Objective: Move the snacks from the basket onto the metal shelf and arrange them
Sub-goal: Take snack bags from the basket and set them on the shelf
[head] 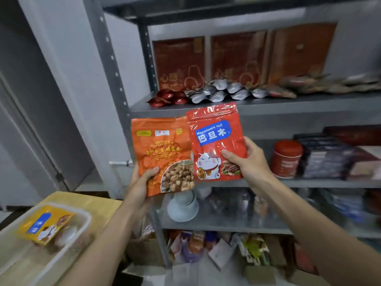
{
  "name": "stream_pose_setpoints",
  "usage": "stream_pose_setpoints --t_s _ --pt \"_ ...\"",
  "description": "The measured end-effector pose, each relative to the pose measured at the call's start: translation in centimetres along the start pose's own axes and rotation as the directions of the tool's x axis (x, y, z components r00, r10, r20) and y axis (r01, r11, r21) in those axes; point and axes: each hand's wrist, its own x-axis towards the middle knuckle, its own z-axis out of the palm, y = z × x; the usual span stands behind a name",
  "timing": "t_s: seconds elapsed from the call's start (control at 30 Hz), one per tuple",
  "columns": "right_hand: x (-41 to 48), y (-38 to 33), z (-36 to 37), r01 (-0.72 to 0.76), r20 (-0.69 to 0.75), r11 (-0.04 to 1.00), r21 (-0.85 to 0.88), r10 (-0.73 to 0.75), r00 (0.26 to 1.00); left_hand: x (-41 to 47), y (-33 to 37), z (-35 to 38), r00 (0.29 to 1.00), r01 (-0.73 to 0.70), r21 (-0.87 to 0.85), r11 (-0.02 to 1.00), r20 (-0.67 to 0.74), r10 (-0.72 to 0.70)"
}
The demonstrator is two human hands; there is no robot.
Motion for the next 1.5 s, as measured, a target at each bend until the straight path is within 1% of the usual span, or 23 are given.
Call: stream_pose_setpoints --t_s 0.13,0.3,0.53,0.63,0.7,0.83,0.93,1.0,1.13,1.3,1.37,1.5 --pt "-2.3 -2.6 -11.1 0.010 -0.101 1.000 -0.005 -0.010 0.995 -1.2 -3.0 10.3 0.995 -0.035 -0.001 0.999 0.088 0.035" --pt "-5.0 -6.3 -25.5 0.025 -0.232 0.999 -0.038 -0.033 0.972 -2.8 -6.7 24.3 0.976 -0.039 -0.036 0.999 0.211 0.045" --pt "-5.5 -10.0 -39.0 0.086 -0.372 0.995 -0.051 -0.099 0.923 -1.9 -9.5 40.4 0.936 0.014 -0.077 0.997 0.351 0.014" --pt "-4.4 -11.0 -43.3 0.097 -0.397 0.994 -0.053 -0.110 0.911 -0.4 -10.6 46.1 0.914 0.026 -0.076 0.997 0.405 0.007" --pt "-3.0 -11.4 -46.1 0.098 -0.408 0.993 -0.059 -0.113 0.906 1.3 -11.4 49.8 0.909 0.014 -0.082 0.997 0.416 0.021" --pt "1.1 -11.9 -51.4 0.114 -0.422 0.991 -0.074 -0.135 0.896 5.9 -12.6 57.0 0.895 -0.055 -0.074 0.996 0.438 0.082" --pt "4.6 -12.1 -54.9 0.091 -0.434 0.994 -0.068 -0.111 0.894 9.9 -12.7 61.6 0.886 -0.138 -0.042 0.990 0.441 0.143" --pt "7.1 -12.4 -57.0 0.089 -0.437 0.995 -0.049 -0.101 0.894 12.5 -12.5 64.3 0.883 -0.168 -0.035 0.985 0.438 0.166" --pt "11.9 -12.5 -60.6 0.087 -0.421 0.996 -0.003 -0.080 0.903 17.4 -12.0 69.1 0.905 -0.177 -0.002 0.984 0.394 0.163" --pt "18.8 -12.1 -64.4 0.052 -0.354 0.998 0.037 -0.035 0.935 23.4 -12.1 74.2 0.916 -0.186 0.031 0.982 0.366 0.162" --pt "21.7 -11.8 -65.9 0.034 -0.334 0.998 0.044 -0.017 0.943 25.7 -12.4 76.0 0.916 -0.181 0.035 0.983 0.370 0.155" --pt "27.0 -11.5 -68.5 -0.004 -0.278 0.999 0.037 0.014 0.961 30.0 -13.2 78.8 0.942 -0.144 0.078 0.986 0.316 0.113"
